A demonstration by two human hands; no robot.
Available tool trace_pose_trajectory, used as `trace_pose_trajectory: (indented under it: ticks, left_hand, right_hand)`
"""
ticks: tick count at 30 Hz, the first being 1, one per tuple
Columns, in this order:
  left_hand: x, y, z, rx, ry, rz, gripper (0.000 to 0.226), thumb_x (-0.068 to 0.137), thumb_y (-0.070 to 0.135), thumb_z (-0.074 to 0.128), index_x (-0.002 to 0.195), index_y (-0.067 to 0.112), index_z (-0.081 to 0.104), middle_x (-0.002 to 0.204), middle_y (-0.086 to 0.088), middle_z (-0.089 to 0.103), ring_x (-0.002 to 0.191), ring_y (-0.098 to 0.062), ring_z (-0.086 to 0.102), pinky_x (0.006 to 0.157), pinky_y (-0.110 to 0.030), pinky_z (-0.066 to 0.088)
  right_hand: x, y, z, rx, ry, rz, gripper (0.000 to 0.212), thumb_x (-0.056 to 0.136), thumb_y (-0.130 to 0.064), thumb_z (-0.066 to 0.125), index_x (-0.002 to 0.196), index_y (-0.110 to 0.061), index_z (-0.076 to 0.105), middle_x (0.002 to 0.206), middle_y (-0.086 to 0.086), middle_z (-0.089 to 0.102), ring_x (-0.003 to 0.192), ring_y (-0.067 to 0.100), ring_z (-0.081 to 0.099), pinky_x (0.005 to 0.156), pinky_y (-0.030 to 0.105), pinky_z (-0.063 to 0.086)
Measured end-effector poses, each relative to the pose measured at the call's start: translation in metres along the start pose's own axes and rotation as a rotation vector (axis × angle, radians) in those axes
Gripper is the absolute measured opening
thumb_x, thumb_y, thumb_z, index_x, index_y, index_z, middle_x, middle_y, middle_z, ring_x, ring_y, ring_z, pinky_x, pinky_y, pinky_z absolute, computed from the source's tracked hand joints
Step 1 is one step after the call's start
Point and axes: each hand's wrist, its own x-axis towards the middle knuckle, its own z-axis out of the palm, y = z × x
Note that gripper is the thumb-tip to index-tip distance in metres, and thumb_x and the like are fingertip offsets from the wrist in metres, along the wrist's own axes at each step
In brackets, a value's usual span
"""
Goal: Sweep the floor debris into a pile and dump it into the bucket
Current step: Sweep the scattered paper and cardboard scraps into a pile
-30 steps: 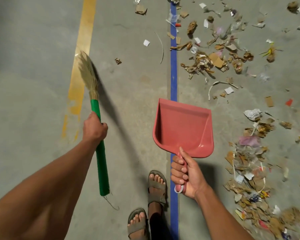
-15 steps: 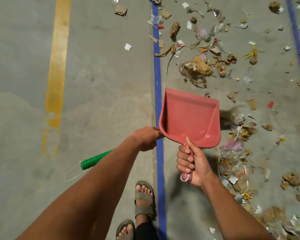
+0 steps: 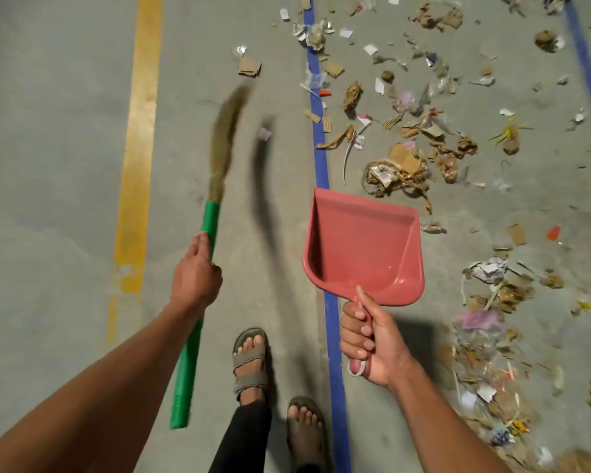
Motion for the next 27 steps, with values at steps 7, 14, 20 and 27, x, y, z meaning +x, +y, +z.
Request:
trace_pose_trajectory:
  ticks: [7,14,20,27]
  left_hand:
    - [0.056,0.032,0.001,-0.03,-0.195,-0.318,0.034,0.088,0.013,0.065,0.12,0.004,0.056,0.107,-0.017,0.062,0.095,-0.038,0.064,0.081,-0.043,0.056]
    - [0.052,0.077,0.032,0.16,-0.462,0.432,0.076,0.083,0.001,0.049,0.154,0.026,0.038,0.151,-0.004,0.05,0.118,-0.038,0.061,0.097,-0.046,0.054]
    - [0.075,0.089,-0.003,0.184,-0.486,0.861,0.081,0.081,-0.005,0.048,0.153,0.029,0.046,0.155,0.0,0.052,0.109,-0.034,0.065,0.091,-0.04,0.053]
    - [0.109,0.01,-0.038,-0.059,-0.213,0.505,0.087,0.084,-0.001,0.056,0.163,0.024,0.029,0.168,-0.004,0.03,0.143,-0.031,0.048,0.117,-0.035,0.038]
  right_hand:
    - [0.039,-0.013,0.023,0.001,0.0,-0.009,0.047,0.104,-0.048,0.054,0.069,-0.021,0.038,0.049,-0.008,0.024,0.039,0.007,0.01,0.035,0.022,0.012]
    - [0.058,-0.015,0.045,0.043,-0.007,-0.029,0.047,0.105,-0.047,0.053,0.069,-0.02,0.041,0.048,-0.008,0.028,0.032,0.004,0.024,0.032,0.02,0.019]
    - [0.064,-0.03,0.08,0.004,-0.001,-0.037,0.047,0.105,-0.046,0.053,0.069,-0.02,0.039,0.048,-0.008,0.027,0.039,0.007,0.011,0.035,0.021,0.013]
    - [0.079,-0.045,0.103,-0.013,-0.015,-0.012,0.048,0.103,-0.048,0.056,0.068,-0.021,0.038,0.048,-0.008,0.025,0.036,0.007,0.013,0.035,0.021,0.013]
